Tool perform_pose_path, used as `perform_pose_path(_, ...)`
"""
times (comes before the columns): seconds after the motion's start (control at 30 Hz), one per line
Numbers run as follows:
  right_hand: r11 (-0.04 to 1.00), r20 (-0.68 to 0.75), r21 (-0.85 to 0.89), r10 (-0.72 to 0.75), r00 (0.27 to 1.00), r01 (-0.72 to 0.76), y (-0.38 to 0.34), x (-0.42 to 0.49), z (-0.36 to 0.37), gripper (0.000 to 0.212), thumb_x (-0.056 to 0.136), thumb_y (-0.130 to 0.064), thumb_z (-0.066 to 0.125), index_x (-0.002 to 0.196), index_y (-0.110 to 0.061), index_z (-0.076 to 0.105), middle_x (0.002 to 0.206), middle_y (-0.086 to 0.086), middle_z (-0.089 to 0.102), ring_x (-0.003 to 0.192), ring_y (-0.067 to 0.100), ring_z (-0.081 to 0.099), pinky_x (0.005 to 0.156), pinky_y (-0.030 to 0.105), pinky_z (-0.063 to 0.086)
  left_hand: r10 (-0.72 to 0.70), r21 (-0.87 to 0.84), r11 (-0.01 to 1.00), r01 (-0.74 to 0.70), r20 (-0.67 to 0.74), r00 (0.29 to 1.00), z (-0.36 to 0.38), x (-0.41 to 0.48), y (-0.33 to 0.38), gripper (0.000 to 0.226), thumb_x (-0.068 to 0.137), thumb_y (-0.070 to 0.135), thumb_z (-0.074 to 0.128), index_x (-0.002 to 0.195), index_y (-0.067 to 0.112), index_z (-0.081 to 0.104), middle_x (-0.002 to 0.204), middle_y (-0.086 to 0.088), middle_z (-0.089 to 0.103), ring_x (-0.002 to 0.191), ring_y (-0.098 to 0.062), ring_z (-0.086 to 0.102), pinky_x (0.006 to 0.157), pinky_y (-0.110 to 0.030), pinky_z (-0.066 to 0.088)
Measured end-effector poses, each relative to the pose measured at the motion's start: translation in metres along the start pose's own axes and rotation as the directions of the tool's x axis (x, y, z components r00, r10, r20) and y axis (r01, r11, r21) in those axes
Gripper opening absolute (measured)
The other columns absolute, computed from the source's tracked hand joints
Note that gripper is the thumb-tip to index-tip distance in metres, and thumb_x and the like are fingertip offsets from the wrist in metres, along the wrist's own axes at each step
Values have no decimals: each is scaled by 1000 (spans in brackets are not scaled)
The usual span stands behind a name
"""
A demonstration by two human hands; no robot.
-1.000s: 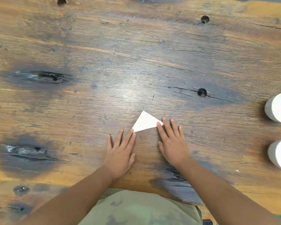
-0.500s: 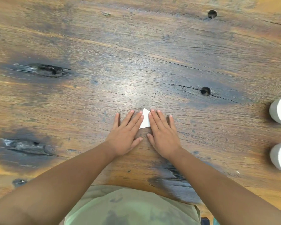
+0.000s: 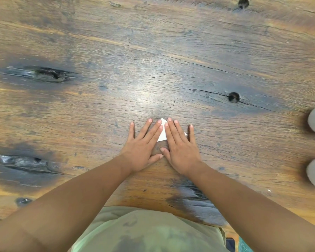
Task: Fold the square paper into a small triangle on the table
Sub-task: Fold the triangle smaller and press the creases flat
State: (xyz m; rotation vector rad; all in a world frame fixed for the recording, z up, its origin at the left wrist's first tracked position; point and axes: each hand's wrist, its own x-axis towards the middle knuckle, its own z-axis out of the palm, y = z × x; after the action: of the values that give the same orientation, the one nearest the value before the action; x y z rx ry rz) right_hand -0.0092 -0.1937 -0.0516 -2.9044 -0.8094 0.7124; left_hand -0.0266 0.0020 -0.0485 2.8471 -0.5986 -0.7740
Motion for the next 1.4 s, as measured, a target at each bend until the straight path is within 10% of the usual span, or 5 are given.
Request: perform_pose_path(1.4,998,24,-30,-53,998,54,28,1,-3,81,99,-60,14,153,-7,-16,163,10,-23,150,25,-20,122,55,2,85,37,996,-84,-28,996,-10,17,-3,79,96,67,14,158,20,-4,167,4,-11,152,-24,-13,115,-70,5)
